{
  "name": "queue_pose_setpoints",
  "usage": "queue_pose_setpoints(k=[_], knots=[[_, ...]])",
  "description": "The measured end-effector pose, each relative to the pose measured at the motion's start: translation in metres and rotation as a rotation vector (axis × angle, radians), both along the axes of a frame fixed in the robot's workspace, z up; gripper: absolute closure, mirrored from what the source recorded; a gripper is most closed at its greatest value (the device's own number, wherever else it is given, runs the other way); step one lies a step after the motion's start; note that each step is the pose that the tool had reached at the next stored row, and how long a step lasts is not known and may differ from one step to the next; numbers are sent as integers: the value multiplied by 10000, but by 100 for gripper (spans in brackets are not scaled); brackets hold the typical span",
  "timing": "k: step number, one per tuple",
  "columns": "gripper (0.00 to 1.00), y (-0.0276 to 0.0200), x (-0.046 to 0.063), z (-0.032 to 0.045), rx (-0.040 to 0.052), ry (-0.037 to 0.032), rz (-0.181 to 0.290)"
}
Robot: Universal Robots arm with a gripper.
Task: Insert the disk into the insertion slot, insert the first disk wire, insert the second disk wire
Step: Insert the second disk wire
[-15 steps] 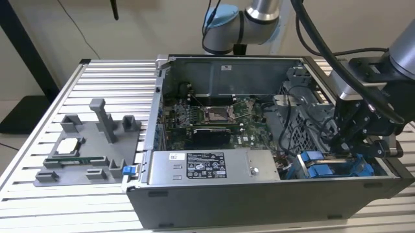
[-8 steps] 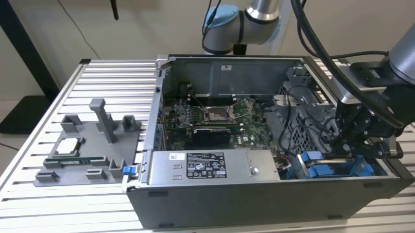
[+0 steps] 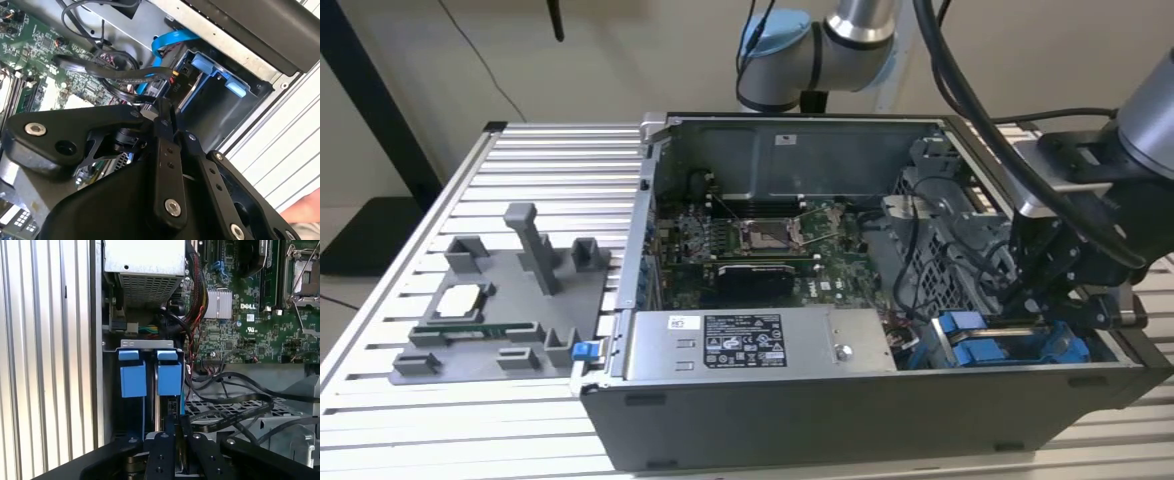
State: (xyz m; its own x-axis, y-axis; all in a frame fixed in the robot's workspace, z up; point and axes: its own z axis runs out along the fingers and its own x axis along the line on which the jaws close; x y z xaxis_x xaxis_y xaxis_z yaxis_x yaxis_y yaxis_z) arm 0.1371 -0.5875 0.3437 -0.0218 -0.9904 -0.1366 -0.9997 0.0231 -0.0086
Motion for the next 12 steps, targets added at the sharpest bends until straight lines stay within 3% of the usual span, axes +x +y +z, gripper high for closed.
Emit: queue_pose_setpoints(k=[12], knots=[[100,14,-6,-36,0,-58,0]])
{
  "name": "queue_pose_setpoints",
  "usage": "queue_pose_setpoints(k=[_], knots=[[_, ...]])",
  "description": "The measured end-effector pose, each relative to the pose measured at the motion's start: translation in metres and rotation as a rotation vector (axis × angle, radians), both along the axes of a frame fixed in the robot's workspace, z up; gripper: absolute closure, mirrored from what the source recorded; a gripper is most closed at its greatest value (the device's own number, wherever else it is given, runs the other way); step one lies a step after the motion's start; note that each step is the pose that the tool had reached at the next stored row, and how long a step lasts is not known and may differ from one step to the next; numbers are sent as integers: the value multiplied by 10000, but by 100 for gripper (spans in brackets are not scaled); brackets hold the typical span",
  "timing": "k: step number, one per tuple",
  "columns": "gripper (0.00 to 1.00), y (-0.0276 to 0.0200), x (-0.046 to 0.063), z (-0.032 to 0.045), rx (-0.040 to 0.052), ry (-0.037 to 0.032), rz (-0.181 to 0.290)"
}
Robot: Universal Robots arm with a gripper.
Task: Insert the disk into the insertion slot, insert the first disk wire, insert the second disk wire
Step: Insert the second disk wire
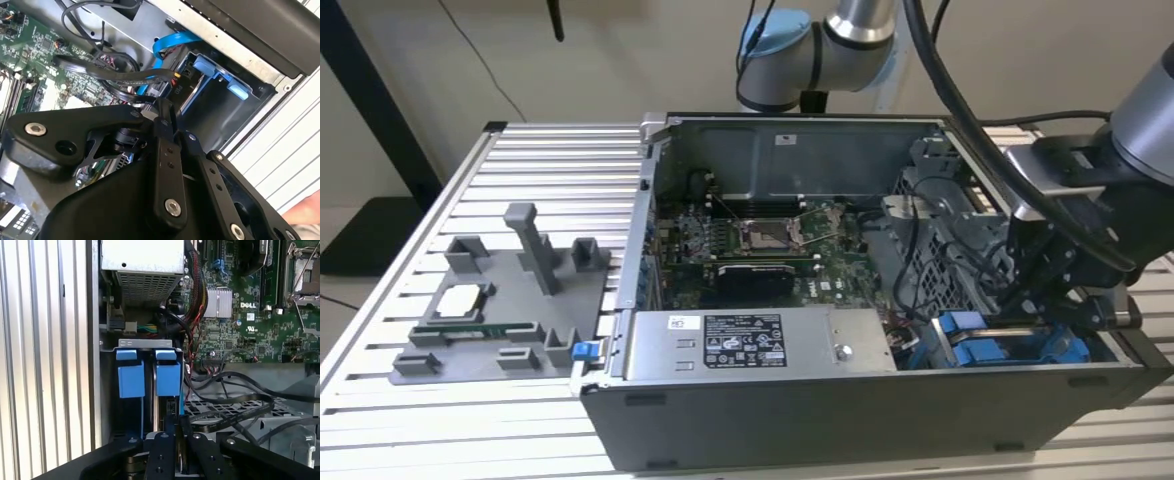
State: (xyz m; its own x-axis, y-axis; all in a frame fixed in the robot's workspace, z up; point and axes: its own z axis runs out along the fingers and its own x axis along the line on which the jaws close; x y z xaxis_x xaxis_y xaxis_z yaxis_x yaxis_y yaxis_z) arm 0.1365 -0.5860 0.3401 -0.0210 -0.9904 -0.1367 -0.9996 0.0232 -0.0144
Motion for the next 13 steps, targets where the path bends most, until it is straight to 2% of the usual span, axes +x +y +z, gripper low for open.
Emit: queue_pose_setpoints(k=[6,7,13], knots=[[100,0,-8,-68,-9,-58,-1],[0,0,-7,-63,13,-60,0],[0,0,-8,215,1,-57,-1]])
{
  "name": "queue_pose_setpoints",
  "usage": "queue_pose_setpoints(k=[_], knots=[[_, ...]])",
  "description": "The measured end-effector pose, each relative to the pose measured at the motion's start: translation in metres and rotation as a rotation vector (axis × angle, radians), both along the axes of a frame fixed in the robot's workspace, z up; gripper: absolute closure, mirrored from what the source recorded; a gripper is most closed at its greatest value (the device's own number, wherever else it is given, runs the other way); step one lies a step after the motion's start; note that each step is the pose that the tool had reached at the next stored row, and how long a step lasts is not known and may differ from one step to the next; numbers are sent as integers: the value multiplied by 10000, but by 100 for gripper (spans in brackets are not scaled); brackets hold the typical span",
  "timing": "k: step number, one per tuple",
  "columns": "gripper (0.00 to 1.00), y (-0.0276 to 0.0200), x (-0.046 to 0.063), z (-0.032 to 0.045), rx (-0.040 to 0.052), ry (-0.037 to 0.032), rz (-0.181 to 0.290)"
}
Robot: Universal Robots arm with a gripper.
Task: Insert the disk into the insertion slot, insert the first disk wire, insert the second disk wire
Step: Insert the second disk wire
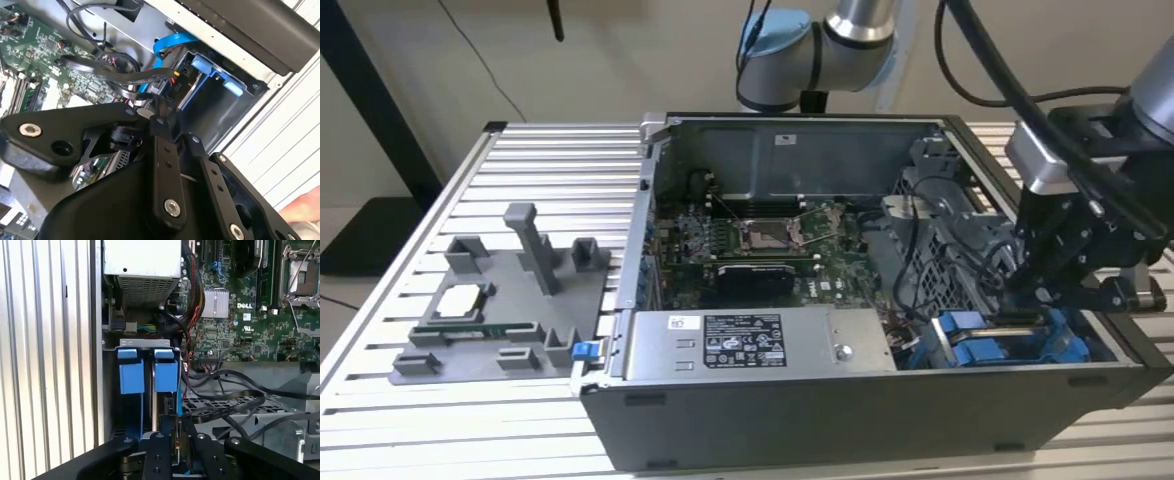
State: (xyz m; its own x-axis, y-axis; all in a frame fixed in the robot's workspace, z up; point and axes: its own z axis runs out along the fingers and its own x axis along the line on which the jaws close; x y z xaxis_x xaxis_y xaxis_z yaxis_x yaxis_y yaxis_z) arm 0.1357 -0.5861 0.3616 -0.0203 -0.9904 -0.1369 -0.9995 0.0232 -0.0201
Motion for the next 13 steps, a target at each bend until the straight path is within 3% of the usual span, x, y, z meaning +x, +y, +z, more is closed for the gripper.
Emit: queue_pose_setpoints(k=[9,10,13], knots=[[0,0,0,405,1,0,1],[0,0,0,438,0,0,1],[0,0,0,442,4,0,1]])
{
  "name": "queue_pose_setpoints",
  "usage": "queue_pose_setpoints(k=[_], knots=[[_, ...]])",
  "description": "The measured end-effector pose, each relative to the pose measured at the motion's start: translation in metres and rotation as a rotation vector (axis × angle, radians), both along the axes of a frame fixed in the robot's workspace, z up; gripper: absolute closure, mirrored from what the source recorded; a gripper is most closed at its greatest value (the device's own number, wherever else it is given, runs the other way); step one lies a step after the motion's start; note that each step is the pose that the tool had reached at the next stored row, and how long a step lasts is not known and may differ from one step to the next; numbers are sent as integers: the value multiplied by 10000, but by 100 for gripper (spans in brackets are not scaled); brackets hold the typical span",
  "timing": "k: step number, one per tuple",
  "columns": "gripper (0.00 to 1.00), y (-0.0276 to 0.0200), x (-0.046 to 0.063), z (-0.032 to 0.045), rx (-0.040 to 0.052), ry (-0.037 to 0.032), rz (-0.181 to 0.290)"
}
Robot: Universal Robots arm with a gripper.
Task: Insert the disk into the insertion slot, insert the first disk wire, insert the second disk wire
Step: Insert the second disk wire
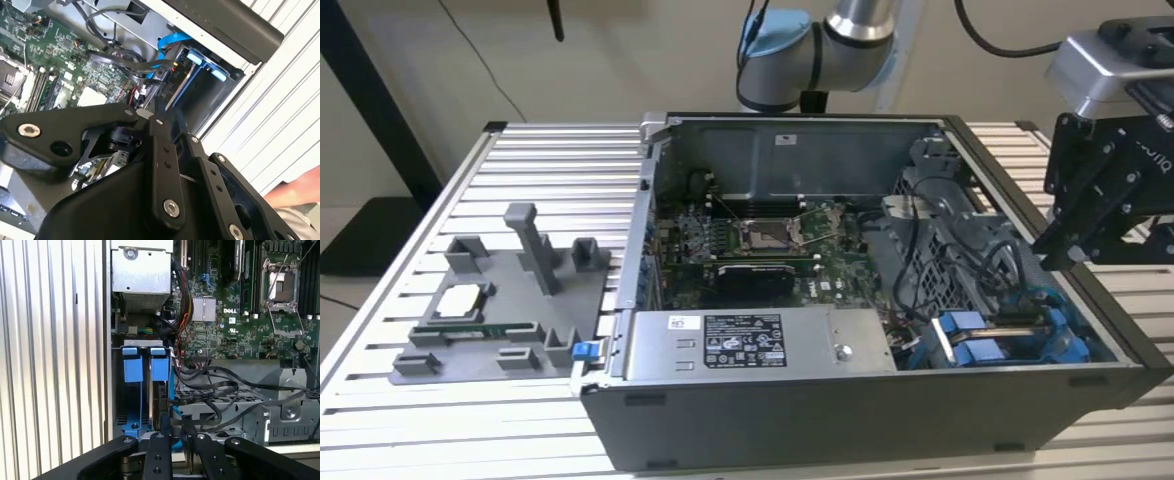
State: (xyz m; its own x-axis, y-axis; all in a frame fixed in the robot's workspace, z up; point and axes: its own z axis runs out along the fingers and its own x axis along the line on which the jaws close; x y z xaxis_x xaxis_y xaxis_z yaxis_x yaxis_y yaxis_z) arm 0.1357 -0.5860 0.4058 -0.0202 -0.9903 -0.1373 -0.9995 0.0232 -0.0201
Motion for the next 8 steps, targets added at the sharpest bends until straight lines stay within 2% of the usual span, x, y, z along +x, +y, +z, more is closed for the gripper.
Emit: queue_pose_setpoints(k=[8], knots=[[0,0,0,6,-2,1,0]])
